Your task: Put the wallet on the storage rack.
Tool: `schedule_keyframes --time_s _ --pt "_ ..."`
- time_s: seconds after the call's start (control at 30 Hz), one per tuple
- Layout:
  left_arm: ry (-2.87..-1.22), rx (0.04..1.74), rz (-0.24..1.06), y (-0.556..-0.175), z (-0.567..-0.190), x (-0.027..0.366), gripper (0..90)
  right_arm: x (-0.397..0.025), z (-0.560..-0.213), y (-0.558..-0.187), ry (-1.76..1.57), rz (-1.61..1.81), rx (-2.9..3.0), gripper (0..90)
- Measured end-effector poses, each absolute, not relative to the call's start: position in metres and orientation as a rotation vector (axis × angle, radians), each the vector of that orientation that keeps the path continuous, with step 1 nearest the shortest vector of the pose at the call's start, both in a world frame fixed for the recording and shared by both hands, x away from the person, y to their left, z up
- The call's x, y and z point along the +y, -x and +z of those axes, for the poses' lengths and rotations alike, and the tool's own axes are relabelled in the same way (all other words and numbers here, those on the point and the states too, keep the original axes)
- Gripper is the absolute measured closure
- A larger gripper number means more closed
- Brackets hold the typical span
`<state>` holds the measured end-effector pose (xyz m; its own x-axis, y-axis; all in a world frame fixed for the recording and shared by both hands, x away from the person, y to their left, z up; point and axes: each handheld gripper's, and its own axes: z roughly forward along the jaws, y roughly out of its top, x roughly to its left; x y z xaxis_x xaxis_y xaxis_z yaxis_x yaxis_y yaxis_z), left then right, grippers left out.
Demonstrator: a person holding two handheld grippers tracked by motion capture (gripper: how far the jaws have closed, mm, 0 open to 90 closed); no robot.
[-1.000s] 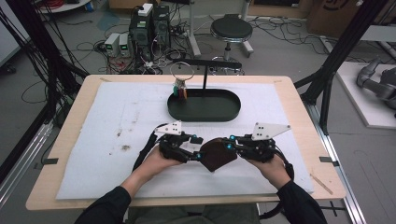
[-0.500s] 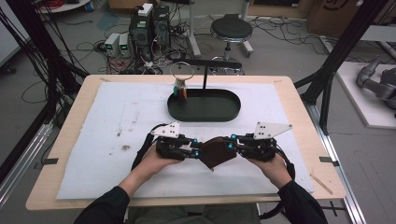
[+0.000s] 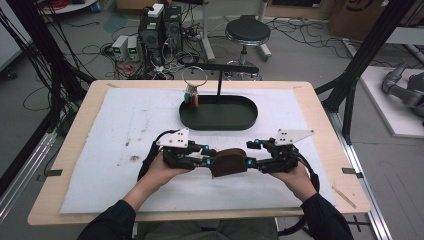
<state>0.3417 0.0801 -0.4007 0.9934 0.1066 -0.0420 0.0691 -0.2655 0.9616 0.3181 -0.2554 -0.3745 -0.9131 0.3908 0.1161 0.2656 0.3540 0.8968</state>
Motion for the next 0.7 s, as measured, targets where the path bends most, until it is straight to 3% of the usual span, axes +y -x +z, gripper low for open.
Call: schedule_keyframes --time_s 0.3,0.47,0.7 --pt "-1.843 0.084 0.054 -0.337 -0.391 0.083 70.7 -0.243 -0.384 -0.323 -0.586 1.556 2.607 40.3" --pt "-1.855 0.071 0.065 -0.336 -0.390 0.081 70.6 -0.240 -0.386 -0.321 -0.531 1.557 2.635 56.9" --pt "-1.817 0.107 0.044 -0.338 -0.389 0.083 64.5 -0.244 -0.384 -0.318 -0.466 1.599 2.616 66.7"
